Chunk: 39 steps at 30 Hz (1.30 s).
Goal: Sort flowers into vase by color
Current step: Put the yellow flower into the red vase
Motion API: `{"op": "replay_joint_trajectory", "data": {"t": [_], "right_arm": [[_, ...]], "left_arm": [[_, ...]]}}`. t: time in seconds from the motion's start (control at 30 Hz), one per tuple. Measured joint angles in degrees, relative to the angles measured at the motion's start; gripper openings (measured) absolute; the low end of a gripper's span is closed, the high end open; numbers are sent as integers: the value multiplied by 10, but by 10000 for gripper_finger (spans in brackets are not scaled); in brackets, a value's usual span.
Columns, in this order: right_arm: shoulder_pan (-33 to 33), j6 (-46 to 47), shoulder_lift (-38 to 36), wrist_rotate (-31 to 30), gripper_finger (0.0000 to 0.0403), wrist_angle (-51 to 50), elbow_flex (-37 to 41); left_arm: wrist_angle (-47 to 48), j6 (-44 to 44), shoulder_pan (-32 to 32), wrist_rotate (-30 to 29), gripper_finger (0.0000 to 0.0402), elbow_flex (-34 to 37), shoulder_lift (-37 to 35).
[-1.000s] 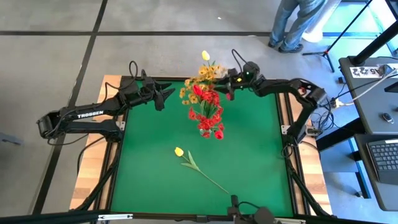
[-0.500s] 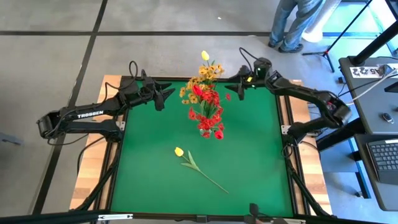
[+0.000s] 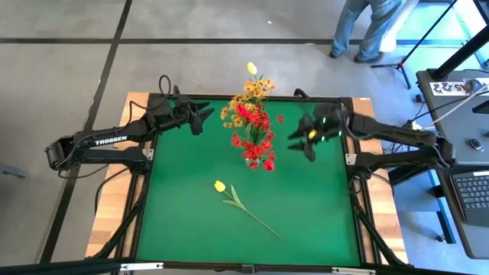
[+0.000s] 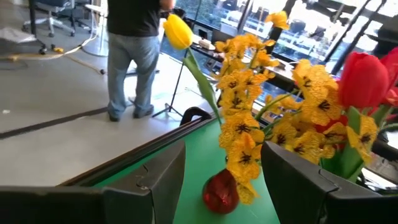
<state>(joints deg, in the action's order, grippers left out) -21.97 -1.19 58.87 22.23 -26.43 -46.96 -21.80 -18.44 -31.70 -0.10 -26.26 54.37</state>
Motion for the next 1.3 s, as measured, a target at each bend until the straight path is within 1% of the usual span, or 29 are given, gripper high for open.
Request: {"op": "replay_joint_trajectory", "data": {"t": [0.1,0.2,0.33,0.5,0.67,0.77,0.87,1.0,1.3], "right_arm": [[105,61,2,-70,200,7,16],[203,130,16,-144,200,44,33],[310,203,47,-243,200,83,41],[406,265,101,-355,200,166,41],[460,308,165,-432,200,252,40],[474,344,204,-460,200,276,38],[484,369,245,-472,200,297,27],[500,370,303,-471,200,318,-7],[525,370,414,-461,200,325,-87]], "left_arm": [[2,-11,0,-13,204,0,0],[4,-21,0,-20,204,0,0],[4,-29,0,-21,203,0,0],[7,-45,0,-22,203,0,0],[8,-68,0,-22,203,0,0],[12,-71,0,-22,203,0,0],[25,-71,0,-27,203,0,0],[48,-82,0,-37,203,0,0],[92,-103,0,-37,203,0,0]]}}
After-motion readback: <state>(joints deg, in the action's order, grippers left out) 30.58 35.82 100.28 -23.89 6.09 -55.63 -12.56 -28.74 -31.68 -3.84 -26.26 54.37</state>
